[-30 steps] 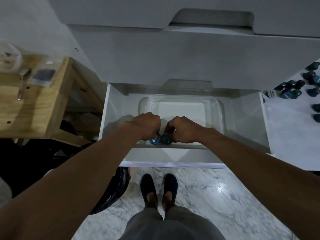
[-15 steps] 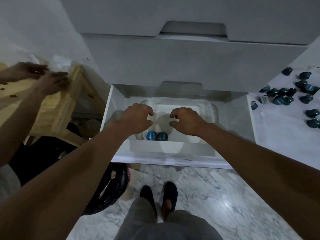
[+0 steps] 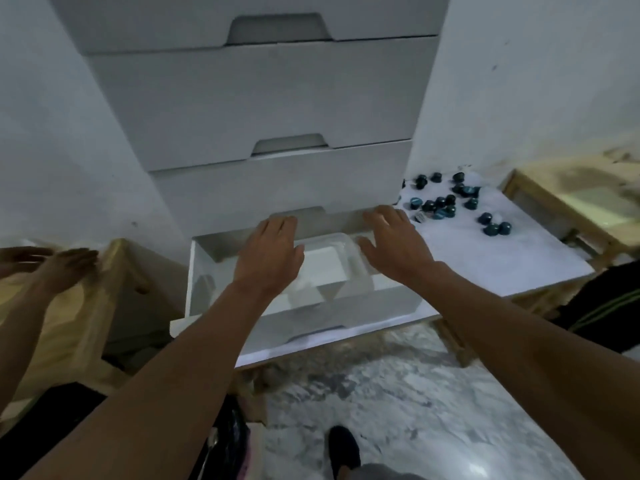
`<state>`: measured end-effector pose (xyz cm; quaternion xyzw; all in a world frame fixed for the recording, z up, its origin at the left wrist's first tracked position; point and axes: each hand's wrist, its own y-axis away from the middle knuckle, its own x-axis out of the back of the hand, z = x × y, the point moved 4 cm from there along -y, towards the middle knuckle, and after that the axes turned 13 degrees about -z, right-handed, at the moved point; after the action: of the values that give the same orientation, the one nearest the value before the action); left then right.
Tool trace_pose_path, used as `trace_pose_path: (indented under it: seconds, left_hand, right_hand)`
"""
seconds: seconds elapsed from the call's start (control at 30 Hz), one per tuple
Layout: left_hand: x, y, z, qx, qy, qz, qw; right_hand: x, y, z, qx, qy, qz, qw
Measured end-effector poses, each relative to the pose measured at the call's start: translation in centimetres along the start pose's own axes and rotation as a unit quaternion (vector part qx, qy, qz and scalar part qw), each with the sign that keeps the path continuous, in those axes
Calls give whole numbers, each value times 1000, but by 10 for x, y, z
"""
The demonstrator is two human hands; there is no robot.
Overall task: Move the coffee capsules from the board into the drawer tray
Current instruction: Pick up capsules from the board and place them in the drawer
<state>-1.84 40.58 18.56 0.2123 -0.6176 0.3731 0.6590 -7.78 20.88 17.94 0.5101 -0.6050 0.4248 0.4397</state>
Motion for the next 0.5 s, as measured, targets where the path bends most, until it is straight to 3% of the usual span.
trace_pose_path:
  seconds: [0.17,0.5]
  left_hand:
    - [6,1,58,-71,-13,17,997]
    - [-7,-39,181,-179,19,13,984]
  right_hand:
    - [26,56,32,-55,53,19,997]
    - [60,125,132,-168,49,28,984]
